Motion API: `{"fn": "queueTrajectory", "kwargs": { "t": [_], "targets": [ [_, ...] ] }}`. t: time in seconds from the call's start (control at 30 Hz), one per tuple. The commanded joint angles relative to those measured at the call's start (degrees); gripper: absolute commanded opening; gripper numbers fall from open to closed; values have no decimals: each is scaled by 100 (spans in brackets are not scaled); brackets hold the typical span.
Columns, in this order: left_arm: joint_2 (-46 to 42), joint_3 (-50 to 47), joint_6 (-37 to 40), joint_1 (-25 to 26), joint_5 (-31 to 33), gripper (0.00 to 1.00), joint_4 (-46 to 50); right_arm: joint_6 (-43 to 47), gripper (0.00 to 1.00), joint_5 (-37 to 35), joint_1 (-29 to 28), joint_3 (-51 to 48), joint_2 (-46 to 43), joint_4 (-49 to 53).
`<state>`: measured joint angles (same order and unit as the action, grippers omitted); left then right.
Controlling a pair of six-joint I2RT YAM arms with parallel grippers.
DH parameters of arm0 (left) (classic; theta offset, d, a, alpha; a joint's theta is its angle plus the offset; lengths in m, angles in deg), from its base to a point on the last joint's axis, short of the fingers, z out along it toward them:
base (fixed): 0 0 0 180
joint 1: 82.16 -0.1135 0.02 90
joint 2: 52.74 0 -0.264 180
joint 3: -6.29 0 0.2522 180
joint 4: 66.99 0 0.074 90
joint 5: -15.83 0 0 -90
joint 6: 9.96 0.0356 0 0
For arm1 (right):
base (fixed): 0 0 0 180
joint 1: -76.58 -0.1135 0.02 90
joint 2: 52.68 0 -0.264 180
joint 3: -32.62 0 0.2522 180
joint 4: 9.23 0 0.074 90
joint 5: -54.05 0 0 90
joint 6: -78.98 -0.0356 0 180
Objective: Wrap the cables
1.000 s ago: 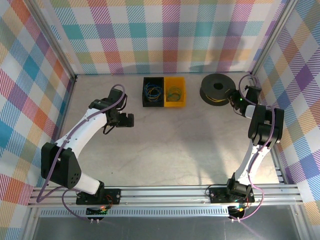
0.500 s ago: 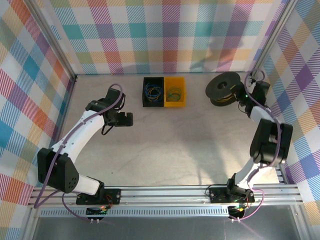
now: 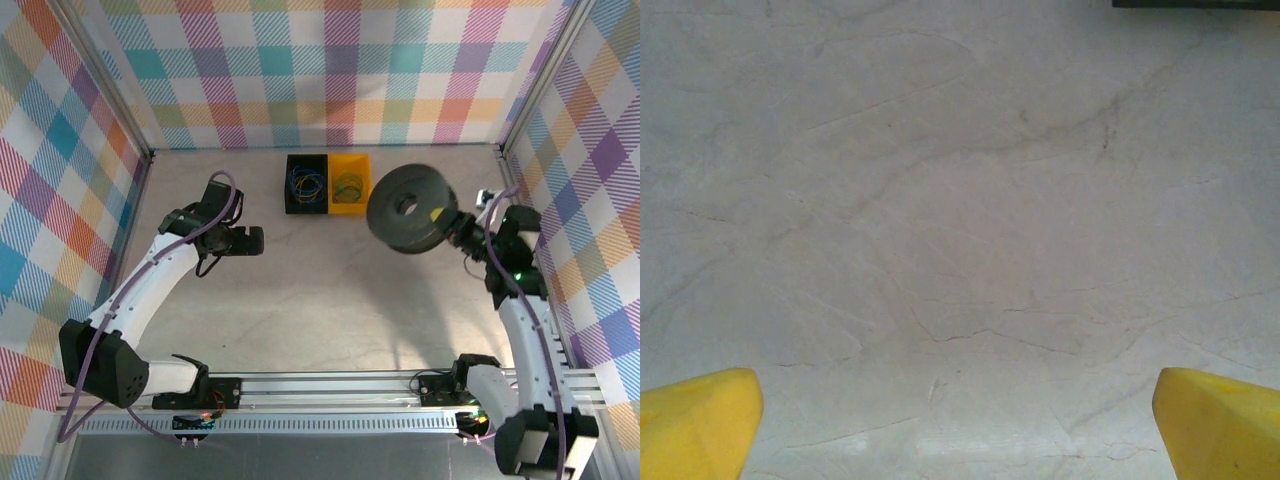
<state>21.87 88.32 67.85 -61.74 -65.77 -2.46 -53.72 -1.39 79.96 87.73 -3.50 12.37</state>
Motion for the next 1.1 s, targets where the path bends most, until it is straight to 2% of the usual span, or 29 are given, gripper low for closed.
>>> {"fn": "queueTrajectory", "kwargs": {
  "t": [0.0,0.13,0.27,0.5,0.77,1.07],
  "targets": [
    [-223,-43,94,82,-59,100,114,-578,0,11,-554,-503,-286,-341],
    [-280,-42,77,135,-53,100,188,-906,0,-363,-1349,-1135,-247,-1013],
    [-298,-42,28,213,-12,100,219,-964,0,-591,-1860,-1556,169,-1606],
    [-158,-67,-89,269,-98,100,146,-754,0,-798,-2324,-1594,1490,-2211],
    [55,-34,-93,269,-155,100,12,-104,1,-1138,-2446,-1295,2649,-1937],
    [418,268,14,269,-36,100,89,721,24,-1225,-2447,-440,3254,-919]
  ]
}}
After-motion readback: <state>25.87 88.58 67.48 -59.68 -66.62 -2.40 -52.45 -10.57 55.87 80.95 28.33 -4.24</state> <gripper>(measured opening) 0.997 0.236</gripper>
